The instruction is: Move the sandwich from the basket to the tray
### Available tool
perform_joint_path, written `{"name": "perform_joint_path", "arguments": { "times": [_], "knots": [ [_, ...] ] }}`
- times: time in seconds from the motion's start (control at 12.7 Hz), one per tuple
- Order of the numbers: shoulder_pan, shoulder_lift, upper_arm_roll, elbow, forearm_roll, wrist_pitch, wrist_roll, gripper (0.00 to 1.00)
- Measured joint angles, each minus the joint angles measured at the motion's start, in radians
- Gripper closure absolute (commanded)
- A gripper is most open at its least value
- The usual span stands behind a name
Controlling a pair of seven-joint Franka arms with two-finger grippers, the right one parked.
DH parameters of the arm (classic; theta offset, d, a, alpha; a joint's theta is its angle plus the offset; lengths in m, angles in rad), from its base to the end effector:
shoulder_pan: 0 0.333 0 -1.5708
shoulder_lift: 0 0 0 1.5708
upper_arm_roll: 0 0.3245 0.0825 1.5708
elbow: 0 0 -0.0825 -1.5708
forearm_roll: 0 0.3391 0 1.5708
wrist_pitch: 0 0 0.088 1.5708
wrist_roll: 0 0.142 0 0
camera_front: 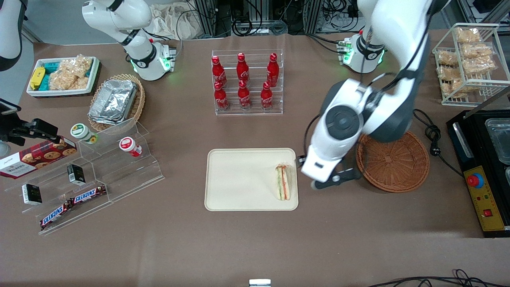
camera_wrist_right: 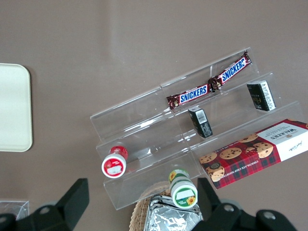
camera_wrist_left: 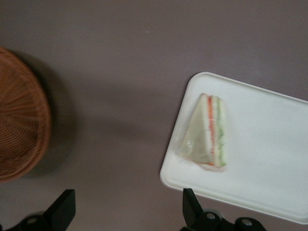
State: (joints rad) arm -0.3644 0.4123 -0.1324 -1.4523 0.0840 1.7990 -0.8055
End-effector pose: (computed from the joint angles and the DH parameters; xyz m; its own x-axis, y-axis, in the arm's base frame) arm 0.5663 -0.2818 0.4323 0.9559 0.2928 -0.0231 0.2909 -0.9546 -0.0638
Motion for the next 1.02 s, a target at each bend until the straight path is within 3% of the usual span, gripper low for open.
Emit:
{"name": "perform_joint_path", "arguments": {
  "times": [0.24, 0.39, 0.71, 1.02],
  "knots": [
    [0.104, -0.249, 0.003, -0.243, 0.014, 0.003, 0.138, 0.00],
    [0.195, -0.354, 0.006, -0.314, 0.014, -0.001, 0.287, 0.00],
    [0.405, -0.397, 0.010, -0.272, -0.017, -0.089, 0.530, 0.00],
    [0.527, -0.364, 0.009, -0.144, -0.066, -0.142, 0.581, 0.00]
  ]
}}
